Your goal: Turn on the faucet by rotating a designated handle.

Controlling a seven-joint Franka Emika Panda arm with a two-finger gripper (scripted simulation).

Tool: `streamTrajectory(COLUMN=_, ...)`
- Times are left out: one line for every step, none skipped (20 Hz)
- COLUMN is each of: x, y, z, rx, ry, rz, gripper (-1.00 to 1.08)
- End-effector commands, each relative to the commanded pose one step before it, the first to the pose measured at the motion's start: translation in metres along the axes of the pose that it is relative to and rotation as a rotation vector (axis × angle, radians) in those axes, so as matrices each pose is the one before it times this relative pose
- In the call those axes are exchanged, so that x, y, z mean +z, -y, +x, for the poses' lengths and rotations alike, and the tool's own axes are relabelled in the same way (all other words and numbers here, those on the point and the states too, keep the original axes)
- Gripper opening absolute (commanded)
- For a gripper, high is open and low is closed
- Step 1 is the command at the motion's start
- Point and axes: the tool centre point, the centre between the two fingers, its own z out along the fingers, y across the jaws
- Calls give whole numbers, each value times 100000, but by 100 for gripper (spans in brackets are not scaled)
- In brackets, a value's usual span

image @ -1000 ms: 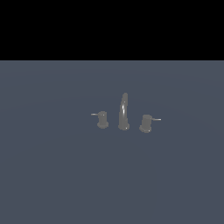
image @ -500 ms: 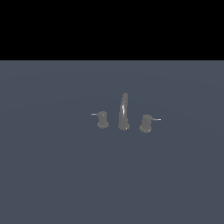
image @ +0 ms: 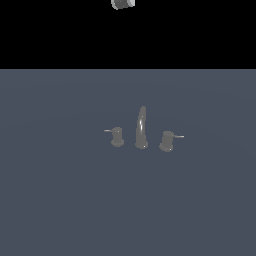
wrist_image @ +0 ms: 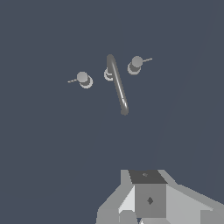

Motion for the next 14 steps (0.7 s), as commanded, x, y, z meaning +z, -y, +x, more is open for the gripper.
streamTrajectory(x=1763, y=516, z=1437, rx=6933, ry=60, rz=102, gripper=-100)
streamTrajectory(x=690, y=209, z=575, rx=2714, ry=37, rz=16, gripper=-100)
streamTrajectory(x=690, y=210, z=576, rx=2712, ry=37, rz=15, gripper=-100)
streamTrajectory(x=689, y=209, z=576, rx=2710, ry=37, rz=15, gripper=-100)
streamTrajectory(x=685, y=208, z=574, rx=2694, ry=36, rz=14, gripper=-100)
streamTrajectory(x=679, y=206, z=570, rx=2673, ry=35, rz=13, gripper=-100)
streamTrajectory(x=674, y=205, z=567, rx=2655, ry=35, rz=11, gripper=-100)
streamTrajectory(x=671, y=203, z=565, rx=2642, ry=34, rz=10, gripper=-100)
streamTrajectory(x=667, y=202, z=564, rx=2631, ry=33, rz=8, gripper=-100)
streamTrajectory(x=665, y=201, z=563, rx=2624, ry=32, rz=7, gripper=-100)
streamTrajectory(x=664, y=200, z=563, rx=2618, ry=30, rz=5, gripper=-100)
streamTrajectory(x=663, y=200, z=564, rx=2616, ry=29, rz=3, gripper=-100)
streamTrajectory(x=662, y=199, z=565, rx=2618, ry=27, rz=0, gripper=-100)
streamTrajectory(x=663, y=199, z=566, rx=2618, ry=26, rz=-2, gripper=-100)
